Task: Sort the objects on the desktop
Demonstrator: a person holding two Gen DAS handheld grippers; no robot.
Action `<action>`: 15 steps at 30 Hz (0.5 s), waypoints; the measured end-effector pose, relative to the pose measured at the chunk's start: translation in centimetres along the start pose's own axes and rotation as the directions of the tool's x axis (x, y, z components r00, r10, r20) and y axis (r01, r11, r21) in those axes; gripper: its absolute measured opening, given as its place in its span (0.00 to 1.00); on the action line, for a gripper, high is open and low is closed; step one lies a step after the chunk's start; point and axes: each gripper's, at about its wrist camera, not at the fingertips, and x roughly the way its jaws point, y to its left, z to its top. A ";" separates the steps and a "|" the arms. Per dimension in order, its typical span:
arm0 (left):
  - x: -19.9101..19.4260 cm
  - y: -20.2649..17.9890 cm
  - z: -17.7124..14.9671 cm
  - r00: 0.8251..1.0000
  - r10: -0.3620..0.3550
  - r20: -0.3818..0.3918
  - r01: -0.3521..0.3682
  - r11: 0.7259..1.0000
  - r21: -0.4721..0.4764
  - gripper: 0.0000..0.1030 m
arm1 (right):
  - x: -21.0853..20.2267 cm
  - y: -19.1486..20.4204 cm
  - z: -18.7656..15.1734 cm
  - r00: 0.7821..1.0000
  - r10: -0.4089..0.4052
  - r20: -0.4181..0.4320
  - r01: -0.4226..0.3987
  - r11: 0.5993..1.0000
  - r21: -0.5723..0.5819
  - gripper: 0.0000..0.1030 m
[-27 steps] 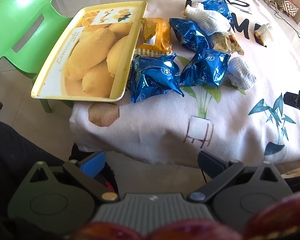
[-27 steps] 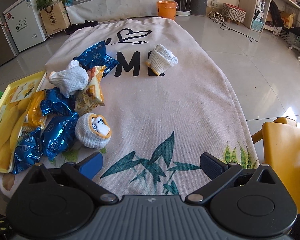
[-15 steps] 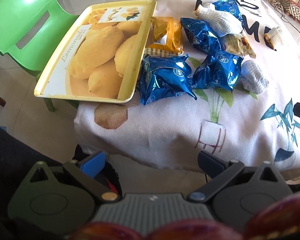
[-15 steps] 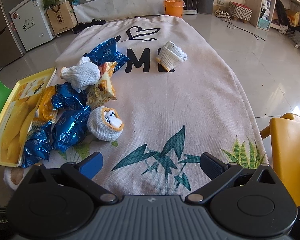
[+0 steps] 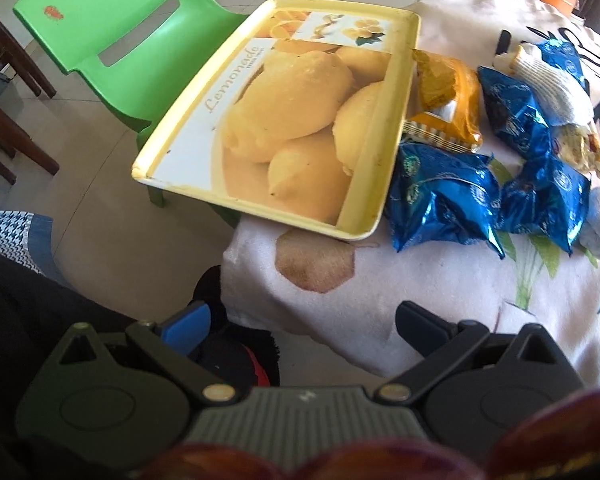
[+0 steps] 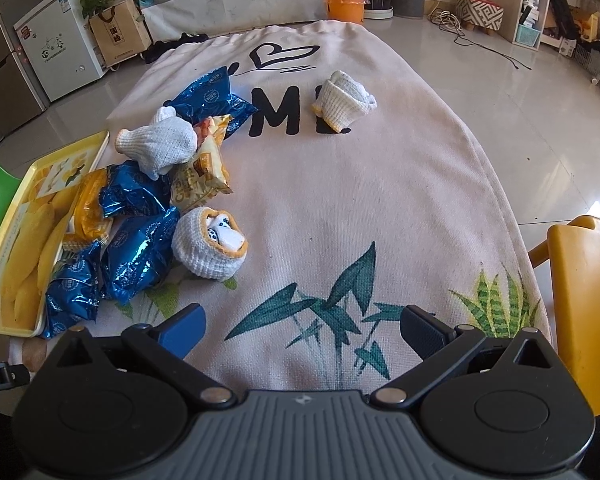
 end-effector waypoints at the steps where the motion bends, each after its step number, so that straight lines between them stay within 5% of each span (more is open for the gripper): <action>1: 0.2 0.3 0.3 1.000 0.001 -0.004 -0.001 1.000 -0.017 0.99 | 0.1 0.0 0.0 1.000 0.001 -0.002 -0.001 1.000 0.004 1.00; 15: 2.0 0.8 5.5 1.000 0.019 0.024 -0.017 0.998 -0.066 0.99 | 0.8 0.0 0.4 0.999 0.031 -0.028 -0.030 0.999 0.038 1.00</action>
